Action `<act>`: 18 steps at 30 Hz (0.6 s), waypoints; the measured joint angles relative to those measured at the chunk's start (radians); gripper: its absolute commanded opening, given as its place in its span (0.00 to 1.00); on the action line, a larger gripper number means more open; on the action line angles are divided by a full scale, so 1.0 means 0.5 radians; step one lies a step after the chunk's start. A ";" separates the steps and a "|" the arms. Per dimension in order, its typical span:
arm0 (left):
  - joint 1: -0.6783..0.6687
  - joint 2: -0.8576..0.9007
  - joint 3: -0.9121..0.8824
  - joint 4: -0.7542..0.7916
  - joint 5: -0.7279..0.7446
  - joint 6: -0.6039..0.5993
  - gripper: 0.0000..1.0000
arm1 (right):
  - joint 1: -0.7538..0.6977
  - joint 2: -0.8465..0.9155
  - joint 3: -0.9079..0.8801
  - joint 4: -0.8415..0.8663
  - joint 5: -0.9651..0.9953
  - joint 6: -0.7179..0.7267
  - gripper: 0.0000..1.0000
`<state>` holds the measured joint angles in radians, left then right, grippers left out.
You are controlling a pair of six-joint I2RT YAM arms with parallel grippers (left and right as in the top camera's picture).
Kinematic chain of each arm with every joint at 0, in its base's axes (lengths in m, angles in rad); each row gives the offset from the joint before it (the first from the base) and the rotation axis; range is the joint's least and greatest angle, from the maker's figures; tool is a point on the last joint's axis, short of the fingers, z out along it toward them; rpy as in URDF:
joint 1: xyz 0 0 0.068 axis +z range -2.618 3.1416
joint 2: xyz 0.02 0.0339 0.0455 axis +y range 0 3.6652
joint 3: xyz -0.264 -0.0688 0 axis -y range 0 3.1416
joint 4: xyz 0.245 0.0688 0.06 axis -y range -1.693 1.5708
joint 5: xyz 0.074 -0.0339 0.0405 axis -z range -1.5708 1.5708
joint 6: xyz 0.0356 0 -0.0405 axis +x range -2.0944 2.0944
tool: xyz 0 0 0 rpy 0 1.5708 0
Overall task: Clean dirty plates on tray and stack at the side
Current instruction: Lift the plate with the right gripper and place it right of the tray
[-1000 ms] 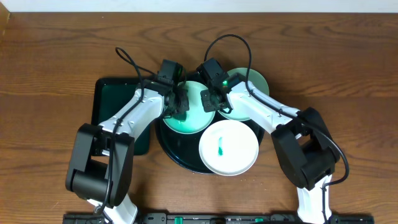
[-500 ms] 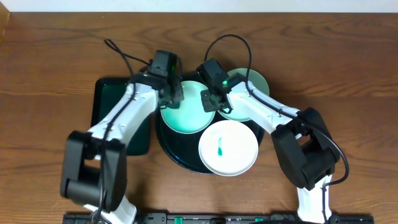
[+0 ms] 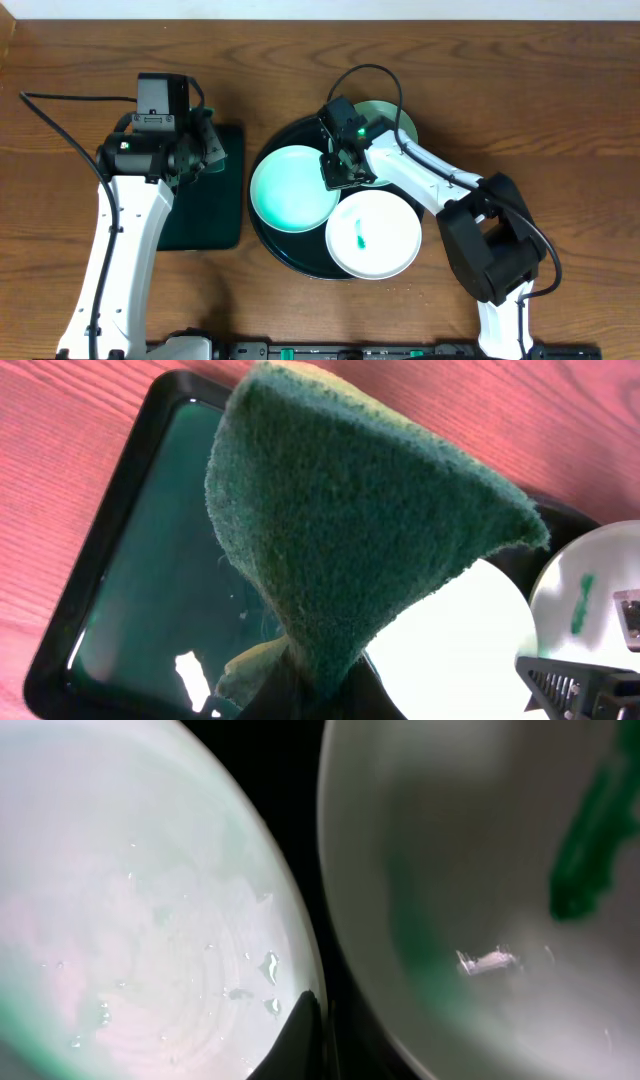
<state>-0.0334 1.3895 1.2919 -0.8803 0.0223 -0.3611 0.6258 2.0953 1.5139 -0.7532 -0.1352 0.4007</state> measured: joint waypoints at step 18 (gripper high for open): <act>0.092 0.002 0.000 -0.043 0.000 0.044 0.07 | 0.364 -0.344 0.255 -0.243 1.255 -0.330 0.01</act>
<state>0.0124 1.3903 1.2919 -0.9016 0.0223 -0.3389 0.8078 1.9232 1.6413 -0.8749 0.4923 0.2356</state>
